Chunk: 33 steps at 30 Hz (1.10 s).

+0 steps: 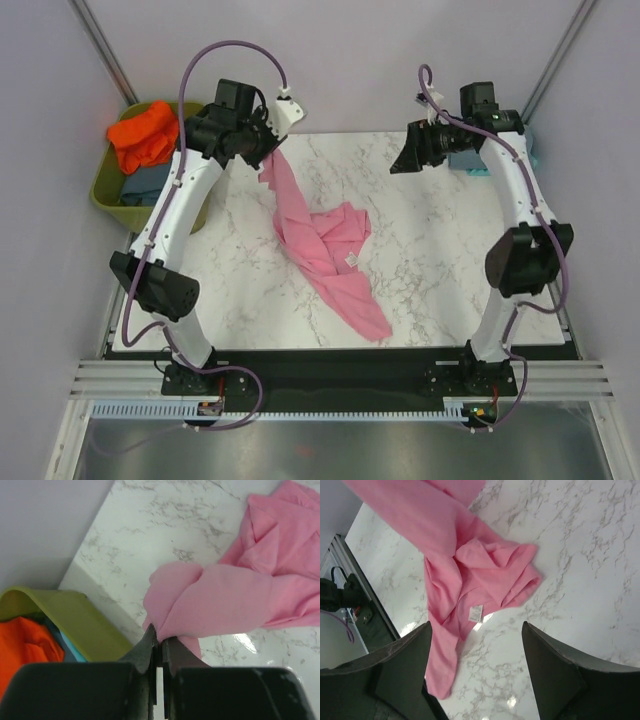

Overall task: Fold and stack the t-shirts
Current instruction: Flatten the tshirt out

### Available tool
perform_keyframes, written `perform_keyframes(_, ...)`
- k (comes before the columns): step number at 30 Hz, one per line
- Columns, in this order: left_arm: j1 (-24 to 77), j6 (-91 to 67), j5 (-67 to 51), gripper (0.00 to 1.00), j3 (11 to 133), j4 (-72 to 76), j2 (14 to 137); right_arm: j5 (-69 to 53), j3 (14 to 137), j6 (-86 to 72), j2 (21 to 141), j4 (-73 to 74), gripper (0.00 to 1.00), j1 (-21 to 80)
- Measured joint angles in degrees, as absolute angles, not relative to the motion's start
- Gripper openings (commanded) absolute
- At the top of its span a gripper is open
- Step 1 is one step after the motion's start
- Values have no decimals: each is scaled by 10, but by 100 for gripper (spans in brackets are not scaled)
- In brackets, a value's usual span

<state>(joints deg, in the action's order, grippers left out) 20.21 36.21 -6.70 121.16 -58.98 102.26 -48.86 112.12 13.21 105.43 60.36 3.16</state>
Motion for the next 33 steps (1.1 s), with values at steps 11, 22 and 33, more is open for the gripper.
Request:
perform_keyframes(11, 191, 367, -77, 2, 1122, -621, 1011, -527, 1242, 108, 1345, 567, 69, 48)
perform_keyframes(22, 184, 364, -76, 2, 1116, -621, 1015, -559, 1310, 120, 1454, 575, 70, 95)
perform_keyframes(33, 183, 350, -76, 2, 1116, -621, 1022, -575, 1356, 103, 1529, 558, 67, 109)
